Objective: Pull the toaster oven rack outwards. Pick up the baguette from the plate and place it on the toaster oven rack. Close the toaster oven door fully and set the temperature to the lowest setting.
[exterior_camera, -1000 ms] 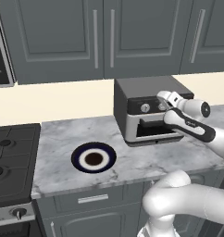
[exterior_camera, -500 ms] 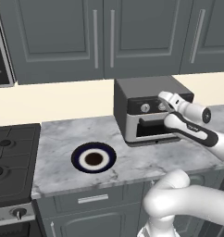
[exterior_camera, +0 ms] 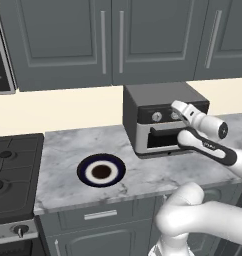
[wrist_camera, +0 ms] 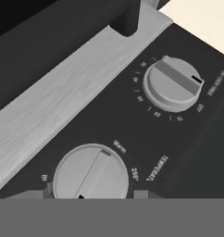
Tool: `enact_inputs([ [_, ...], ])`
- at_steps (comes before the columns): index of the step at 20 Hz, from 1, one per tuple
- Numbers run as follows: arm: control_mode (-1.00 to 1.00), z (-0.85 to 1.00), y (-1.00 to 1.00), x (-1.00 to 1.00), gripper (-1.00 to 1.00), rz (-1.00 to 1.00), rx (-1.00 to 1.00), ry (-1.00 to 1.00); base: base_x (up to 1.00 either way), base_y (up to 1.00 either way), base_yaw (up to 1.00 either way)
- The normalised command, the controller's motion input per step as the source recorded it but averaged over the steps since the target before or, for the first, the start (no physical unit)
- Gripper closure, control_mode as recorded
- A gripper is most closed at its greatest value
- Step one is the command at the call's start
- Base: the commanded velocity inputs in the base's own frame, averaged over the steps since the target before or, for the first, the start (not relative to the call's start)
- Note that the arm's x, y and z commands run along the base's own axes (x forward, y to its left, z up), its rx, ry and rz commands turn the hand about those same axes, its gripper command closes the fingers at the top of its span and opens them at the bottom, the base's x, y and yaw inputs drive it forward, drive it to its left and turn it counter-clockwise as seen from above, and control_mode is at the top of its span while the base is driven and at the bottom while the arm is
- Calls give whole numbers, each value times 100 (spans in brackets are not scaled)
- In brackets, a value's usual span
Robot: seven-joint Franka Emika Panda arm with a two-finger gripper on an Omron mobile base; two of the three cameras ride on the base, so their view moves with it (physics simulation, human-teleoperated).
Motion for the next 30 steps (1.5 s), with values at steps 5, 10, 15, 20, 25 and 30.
enact_inputs([
  [5, -100, -34, 0, 0, 100, 0, 0, -9, 0, 0, 0],
  [10, -100, -35, 0, 0, 100, 10, 0, -6, 0, 0, 0],
  [15, -100, -35, 0, 0, 100, 19, -5, -3, 0, 0, 0],
  [20, -100, -41, -1, 0, 100, 22, -7, -6, 0, 0, 0],
  [25, -100, -47, 0, 0, 100, 22, -7, -11, 0, 0, 0],
  [30, -100, -48, 0, 0, 100, 20, -7, -14, 0, 0, 0],
])
